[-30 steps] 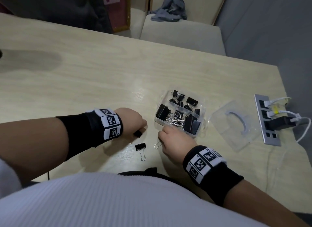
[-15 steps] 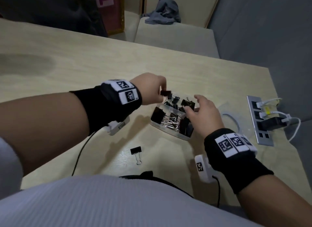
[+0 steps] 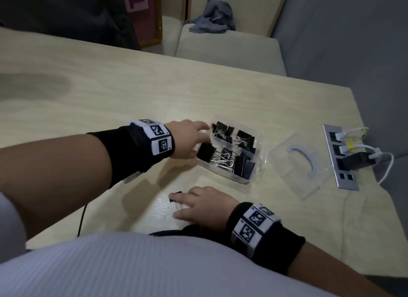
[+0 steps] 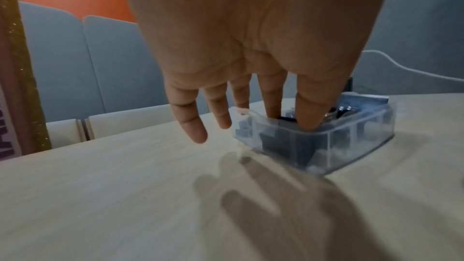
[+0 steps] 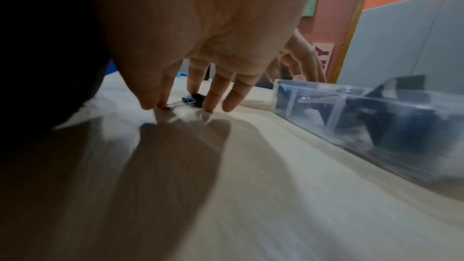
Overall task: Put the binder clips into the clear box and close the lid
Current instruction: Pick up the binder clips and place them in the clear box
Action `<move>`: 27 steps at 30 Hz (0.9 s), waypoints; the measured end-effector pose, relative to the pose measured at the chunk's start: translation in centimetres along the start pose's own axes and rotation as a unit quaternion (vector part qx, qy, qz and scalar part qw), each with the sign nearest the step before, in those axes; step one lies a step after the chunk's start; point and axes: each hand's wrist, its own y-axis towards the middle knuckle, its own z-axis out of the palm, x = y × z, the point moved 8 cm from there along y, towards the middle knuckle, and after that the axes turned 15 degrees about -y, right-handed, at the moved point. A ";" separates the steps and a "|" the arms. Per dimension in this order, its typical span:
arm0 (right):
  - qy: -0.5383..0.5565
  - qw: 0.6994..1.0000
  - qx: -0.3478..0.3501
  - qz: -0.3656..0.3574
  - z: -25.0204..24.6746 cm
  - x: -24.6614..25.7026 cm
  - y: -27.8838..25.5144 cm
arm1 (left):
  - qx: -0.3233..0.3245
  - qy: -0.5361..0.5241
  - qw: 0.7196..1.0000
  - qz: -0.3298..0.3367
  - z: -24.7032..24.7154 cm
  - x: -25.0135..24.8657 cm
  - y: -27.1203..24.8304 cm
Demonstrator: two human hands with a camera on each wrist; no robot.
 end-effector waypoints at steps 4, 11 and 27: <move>0.032 0.988 -0.075 0.134 -0.3 -3.5 -1.8 | 0.004 0.012 1.000 -0.002 0.6 0.7 -0.7; 0.093 0.949 -0.066 0.294 1.5 -6.4 -4.2 | -0.016 -0.031 0.999 -0.020 1.0 1.2 -1.4; 0.165 0.848 -0.239 0.443 -5.5 -12.3 -8.6 | -0.038 -0.111 0.993 -0.029 1.8 1.9 -2.2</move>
